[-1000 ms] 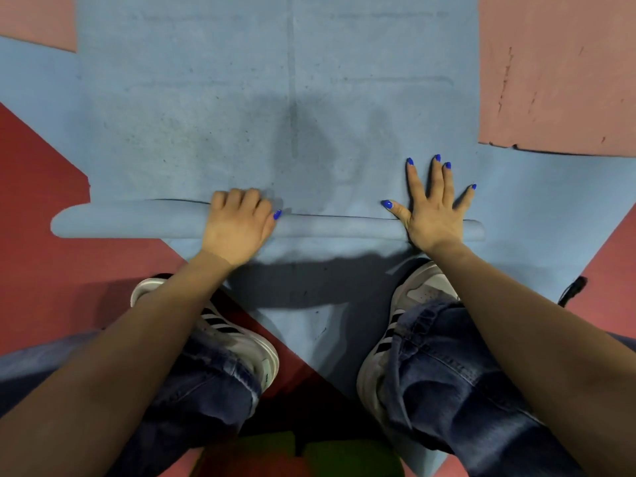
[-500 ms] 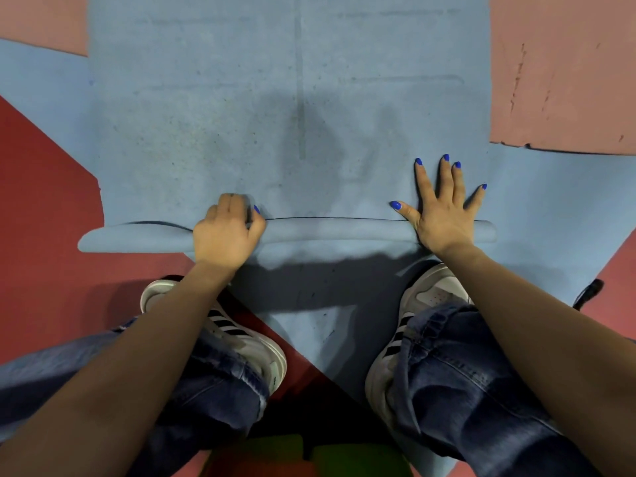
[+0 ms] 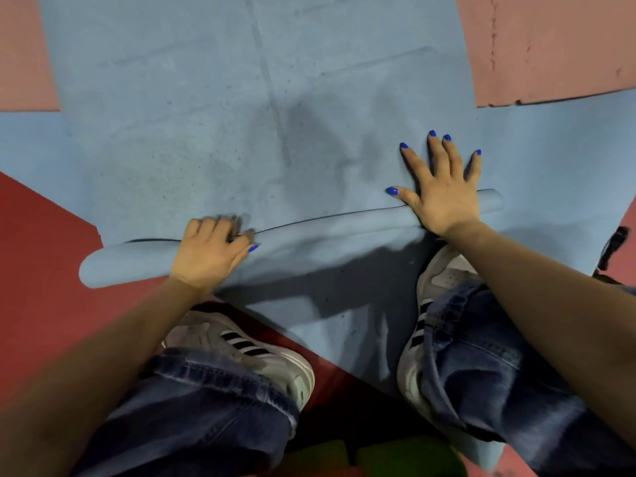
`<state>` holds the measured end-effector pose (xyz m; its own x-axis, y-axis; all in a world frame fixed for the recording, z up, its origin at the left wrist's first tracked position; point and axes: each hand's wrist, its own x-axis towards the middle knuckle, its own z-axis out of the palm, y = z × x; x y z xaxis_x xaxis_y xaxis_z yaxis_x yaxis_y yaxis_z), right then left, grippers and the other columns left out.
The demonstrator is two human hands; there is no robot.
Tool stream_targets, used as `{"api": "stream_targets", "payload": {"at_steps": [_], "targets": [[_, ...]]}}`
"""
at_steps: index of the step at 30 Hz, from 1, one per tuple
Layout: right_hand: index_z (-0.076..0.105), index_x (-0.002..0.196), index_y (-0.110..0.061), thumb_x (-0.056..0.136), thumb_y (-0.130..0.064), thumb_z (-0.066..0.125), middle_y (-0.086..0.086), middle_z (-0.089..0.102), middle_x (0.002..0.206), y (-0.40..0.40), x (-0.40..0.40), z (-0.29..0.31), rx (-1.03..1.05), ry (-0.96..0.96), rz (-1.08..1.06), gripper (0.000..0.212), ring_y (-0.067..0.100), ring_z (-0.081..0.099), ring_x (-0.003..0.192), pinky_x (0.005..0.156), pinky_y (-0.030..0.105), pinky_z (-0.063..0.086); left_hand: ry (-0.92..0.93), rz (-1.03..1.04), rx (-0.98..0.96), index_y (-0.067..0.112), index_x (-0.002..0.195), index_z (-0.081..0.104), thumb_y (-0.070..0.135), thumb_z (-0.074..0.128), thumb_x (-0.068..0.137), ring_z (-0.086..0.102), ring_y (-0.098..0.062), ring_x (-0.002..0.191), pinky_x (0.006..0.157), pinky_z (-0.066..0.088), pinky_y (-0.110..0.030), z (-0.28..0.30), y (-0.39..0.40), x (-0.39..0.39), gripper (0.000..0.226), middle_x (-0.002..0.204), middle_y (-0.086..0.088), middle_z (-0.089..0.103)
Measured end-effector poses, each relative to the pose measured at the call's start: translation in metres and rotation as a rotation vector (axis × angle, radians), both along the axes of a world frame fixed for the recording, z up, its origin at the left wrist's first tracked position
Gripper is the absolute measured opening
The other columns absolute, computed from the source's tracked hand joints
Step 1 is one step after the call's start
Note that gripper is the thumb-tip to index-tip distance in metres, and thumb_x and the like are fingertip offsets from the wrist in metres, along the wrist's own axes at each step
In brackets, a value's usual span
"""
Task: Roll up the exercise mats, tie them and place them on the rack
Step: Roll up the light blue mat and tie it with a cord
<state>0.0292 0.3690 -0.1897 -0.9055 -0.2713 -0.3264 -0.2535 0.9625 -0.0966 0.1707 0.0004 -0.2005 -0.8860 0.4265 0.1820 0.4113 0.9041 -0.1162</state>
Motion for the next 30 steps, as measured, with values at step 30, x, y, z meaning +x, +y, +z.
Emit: {"api": "stream_targets", "payload": {"at_steps": [30], "targets": [[0.021,0.149,-0.037,0.084,-0.075,0.015,0.012,0.014,0.158,0.003,0.003,-0.006,-0.044,0.066,0.012,0.076,0.032,0.010,0.145,0.111,0.065,0.002,-0.186,0.175,0.033,0.006,0.096,0.048,0.044,0.031,0.099,0.055,-0.034,0.058,0.049,0.044,-0.037,0.016,-0.021,0.033,0.042,0.078,-0.018,0.050]]}}
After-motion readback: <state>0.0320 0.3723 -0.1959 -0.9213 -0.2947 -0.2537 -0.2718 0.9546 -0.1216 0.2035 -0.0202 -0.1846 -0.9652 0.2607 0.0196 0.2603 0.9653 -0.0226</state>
